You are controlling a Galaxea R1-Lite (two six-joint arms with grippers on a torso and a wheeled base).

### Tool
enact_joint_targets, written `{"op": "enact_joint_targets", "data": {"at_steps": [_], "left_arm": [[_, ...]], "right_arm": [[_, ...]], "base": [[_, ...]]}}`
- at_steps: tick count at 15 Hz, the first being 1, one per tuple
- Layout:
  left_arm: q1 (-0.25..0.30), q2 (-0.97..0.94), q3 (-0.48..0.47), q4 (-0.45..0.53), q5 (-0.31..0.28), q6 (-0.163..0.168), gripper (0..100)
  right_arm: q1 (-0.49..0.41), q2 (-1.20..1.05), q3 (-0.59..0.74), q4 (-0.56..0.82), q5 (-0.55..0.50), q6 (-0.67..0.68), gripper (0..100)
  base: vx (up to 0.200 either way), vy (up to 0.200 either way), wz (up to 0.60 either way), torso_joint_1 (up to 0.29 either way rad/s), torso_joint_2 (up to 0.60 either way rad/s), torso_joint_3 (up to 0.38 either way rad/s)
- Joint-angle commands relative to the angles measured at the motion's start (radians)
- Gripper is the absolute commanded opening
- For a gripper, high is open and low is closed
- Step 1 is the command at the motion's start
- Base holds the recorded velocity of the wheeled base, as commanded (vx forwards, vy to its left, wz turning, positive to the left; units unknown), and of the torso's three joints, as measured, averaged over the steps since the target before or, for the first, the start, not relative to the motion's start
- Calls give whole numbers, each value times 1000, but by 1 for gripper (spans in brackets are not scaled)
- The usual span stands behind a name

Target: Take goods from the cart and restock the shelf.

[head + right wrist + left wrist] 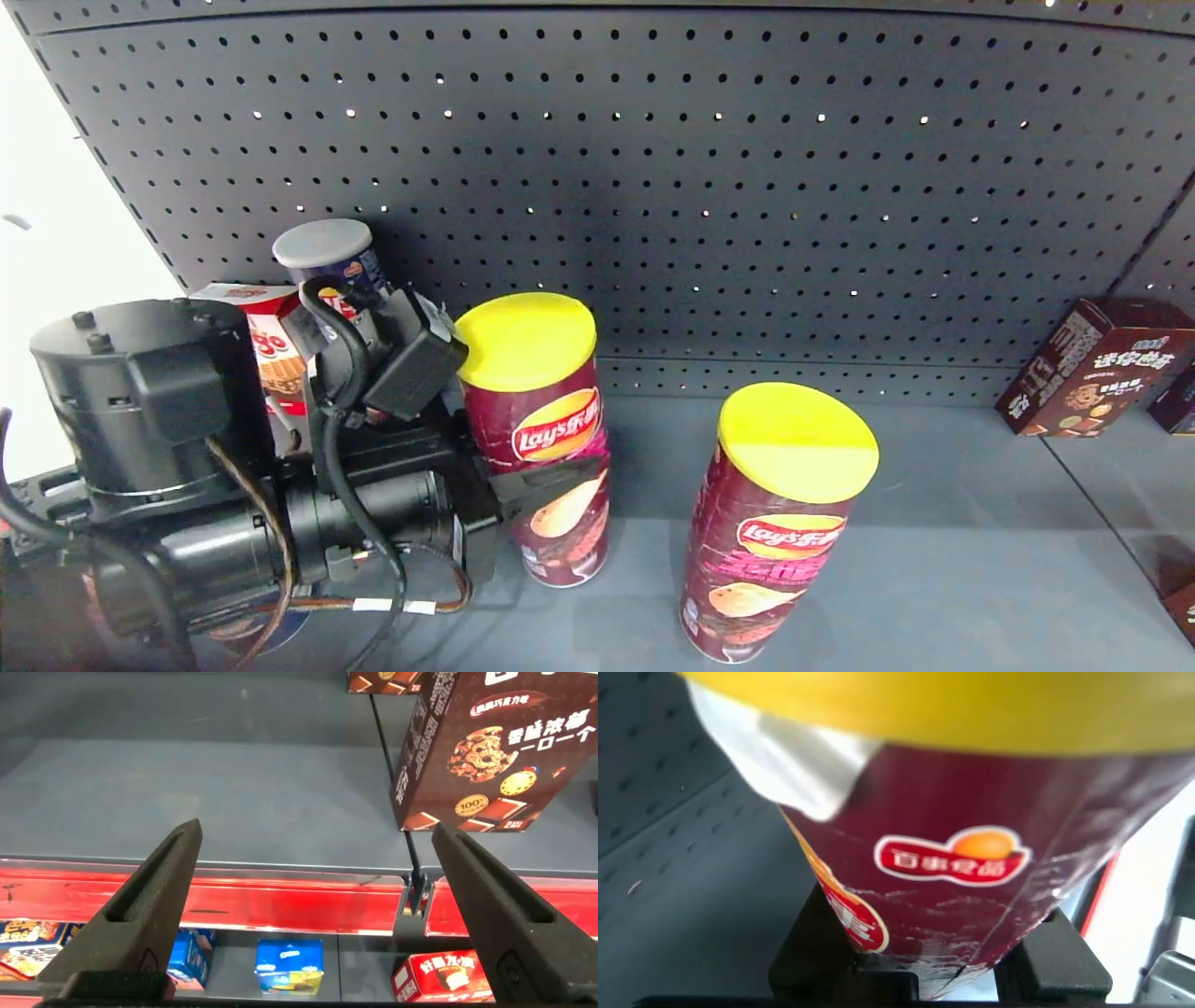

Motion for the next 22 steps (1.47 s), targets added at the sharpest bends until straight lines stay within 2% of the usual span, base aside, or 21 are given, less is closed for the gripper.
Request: {"op": "enact_joint_targets", "data": {"at_steps": [1,8,13,15,18,22], "left_arm": [[37,51,-55,-1,-8,0,0],[45,217,-238,-3,-14,3,0],[46,278,-327,-3,-40,5,0],[45,296,-350,-3,-56,20,0],[43,332,-387,-1,-86,65,0],[36,373,-427,-1,-100,74,0]], "right_arm": [[0,0,0,0,0,0,100],[0,0,0,0,0,0,100],[0,0,0,0,0,0,100],[0,0,0,0,0,0,100],[0,0,0,0,0,0,100],[0,0,0,0,0,0,100]], "base": [[0,0,0,0,0,0],[0,0,0,0,0,0],[0,0,0,0,0,0],[0,0,0,0,0,0],[0,0,0,0,0,0],[0,0,0,0,0,0]]}}
